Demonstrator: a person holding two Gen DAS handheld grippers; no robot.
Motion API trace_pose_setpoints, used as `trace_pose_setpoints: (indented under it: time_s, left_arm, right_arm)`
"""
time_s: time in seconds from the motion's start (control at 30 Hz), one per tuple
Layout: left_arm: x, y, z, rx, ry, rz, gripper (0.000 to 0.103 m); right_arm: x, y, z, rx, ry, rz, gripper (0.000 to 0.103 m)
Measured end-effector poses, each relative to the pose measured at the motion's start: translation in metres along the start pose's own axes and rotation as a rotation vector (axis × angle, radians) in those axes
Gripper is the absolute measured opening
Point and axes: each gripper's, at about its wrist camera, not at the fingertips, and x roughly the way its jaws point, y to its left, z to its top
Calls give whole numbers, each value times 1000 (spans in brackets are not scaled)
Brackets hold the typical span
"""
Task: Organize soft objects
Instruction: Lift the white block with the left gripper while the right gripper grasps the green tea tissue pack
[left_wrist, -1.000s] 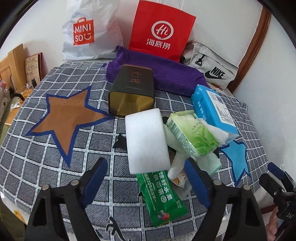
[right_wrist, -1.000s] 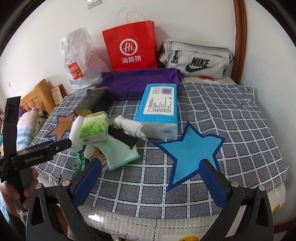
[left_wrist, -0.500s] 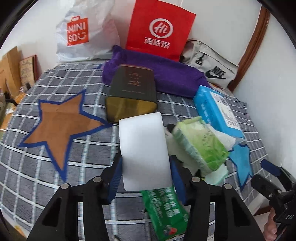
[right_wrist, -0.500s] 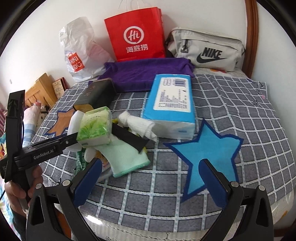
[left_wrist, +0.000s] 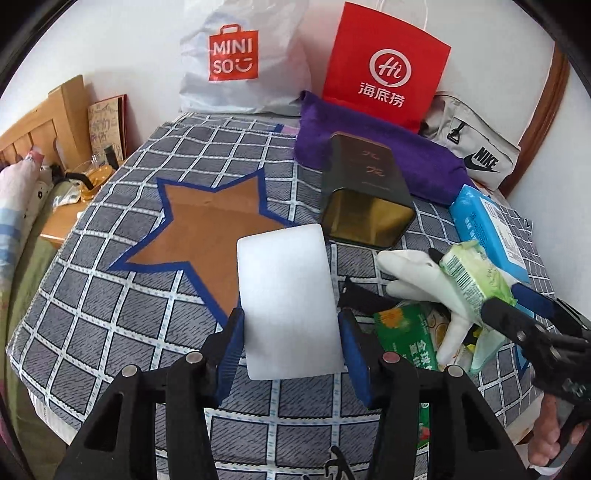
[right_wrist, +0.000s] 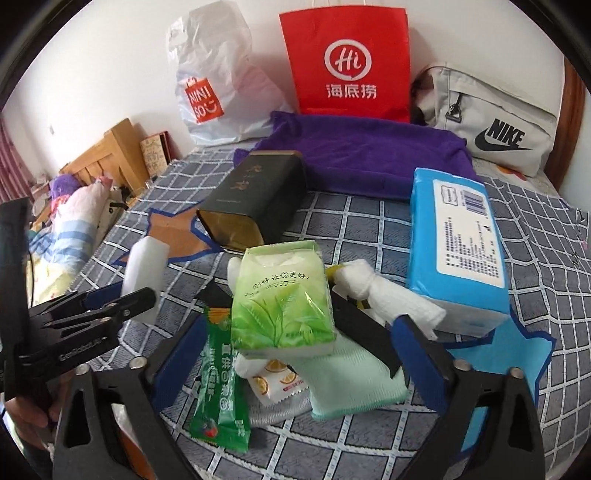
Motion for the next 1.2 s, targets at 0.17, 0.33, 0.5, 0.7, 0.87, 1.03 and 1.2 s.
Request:
trace_pose_setpoints:
  time_s: [0.17, 0.33, 0.5, 0.7, 0.87, 1.03, 1.2]
  left_arm:
    - [6, 8, -3, -27, 20, -19, 48]
    - [10, 7, -4, -31, 31, -36, 48]
    - [14, 4, -4, -38, 46, -28, 48]
    - [19, 2, -2, -56, 60, -4, 48]
    - [19, -6, 1, -55, 68, 34, 48]
    - [15, -7, 4, -60, 69, 48, 48]
    - [9, -8, 10, -69, 71, 56, 48]
  right_arm:
    - [18, 4, 1, -21, 34, -11, 53]
    - [0, 1, -6, -44, -5, -21, 54]
    - [-35, -24, -23, -2, -44, -20, 54]
    - [-53, -69, -50, 65, -28, -124, 54]
    - [-41, -99, -70, 122, 16, -165, 54]
    - [-21, -112, -80, 149, 71, -165, 54]
    - [-21, -115, -80, 134, 67, -150, 54]
